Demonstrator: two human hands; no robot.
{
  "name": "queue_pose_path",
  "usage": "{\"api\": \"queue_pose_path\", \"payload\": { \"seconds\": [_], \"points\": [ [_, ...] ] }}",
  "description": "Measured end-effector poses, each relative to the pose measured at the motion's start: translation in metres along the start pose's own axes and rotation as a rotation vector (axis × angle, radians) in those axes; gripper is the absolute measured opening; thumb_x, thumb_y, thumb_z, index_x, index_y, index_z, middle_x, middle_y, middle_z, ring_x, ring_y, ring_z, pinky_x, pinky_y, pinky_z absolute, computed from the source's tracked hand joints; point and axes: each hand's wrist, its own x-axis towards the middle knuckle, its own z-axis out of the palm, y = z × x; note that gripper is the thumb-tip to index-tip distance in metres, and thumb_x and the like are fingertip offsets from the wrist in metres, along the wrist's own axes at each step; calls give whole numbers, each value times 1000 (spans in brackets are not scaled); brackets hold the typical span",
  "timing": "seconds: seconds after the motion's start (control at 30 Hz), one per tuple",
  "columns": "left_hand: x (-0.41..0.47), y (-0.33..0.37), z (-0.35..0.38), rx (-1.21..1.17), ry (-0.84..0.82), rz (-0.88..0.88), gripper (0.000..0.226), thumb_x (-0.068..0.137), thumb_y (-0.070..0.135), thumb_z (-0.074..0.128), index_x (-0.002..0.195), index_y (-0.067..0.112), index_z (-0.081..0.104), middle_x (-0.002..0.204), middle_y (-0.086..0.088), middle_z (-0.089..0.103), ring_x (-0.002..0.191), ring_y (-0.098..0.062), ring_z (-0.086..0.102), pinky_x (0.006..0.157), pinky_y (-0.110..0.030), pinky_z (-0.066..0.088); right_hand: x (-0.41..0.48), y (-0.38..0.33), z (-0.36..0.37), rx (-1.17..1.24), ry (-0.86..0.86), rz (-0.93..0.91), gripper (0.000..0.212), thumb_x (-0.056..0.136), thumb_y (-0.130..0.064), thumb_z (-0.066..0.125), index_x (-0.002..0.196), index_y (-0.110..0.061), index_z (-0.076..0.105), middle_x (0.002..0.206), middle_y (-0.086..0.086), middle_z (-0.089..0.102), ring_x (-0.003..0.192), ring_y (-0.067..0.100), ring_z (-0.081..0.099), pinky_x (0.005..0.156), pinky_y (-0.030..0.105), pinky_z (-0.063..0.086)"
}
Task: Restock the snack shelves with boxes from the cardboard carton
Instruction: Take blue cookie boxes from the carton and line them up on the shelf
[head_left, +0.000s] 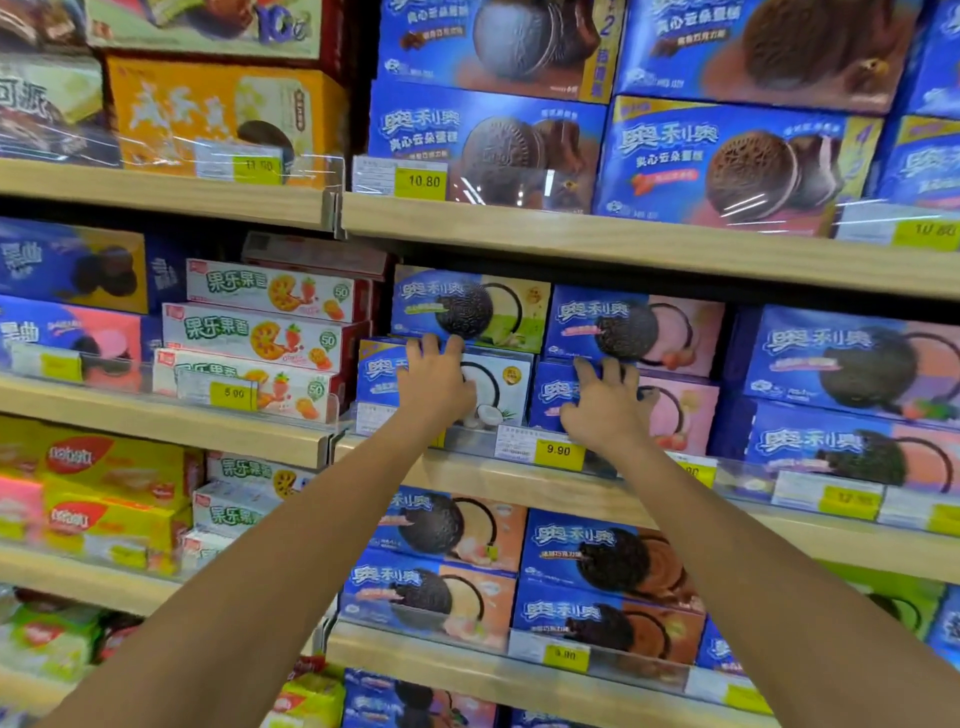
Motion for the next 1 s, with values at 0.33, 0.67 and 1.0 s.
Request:
{"api": "queue_pose_path", "payload": {
  "seconds": [0.33, 0.67, 1.0],
  "points": [
    [14, 0, 7, -94, -190, 29, 65, 93, 23, 49, 149, 17, 17, 157, -12, 7, 145, -37, -8, 115, -48, 19, -4, 2, 1, -4, 73, -28, 64, 85, -30, 49, 145, -24, 30, 146, 7, 30, 137, 31, 19, 108, 62, 22],
    [-37, 17, -22, -547, -265, -37, 56, 95, 18, 46, 147, 11, 26, 142, -19, 40, 116, -33, 50, 94, -45, 44, -29, -10, -15, 779, 253, 84, 39, 90, -4, 47, 128, -5, 53, 127, 10, 56, 110, 23, 53, 88, 26, 44],
    [-137, -4, -33, -999, -304, -200, 35, 95, 10, 49, 130, 10, 53, 134, -7, 53, 123, -22, 50, 99, -34, 42, -125, -46, -12, 1334, 36, 291, 28, 95, -2, 38, 80, -12, 59, 74, 6, 63, 53, 8, 58, 51, 17, 47]
  ]
}}
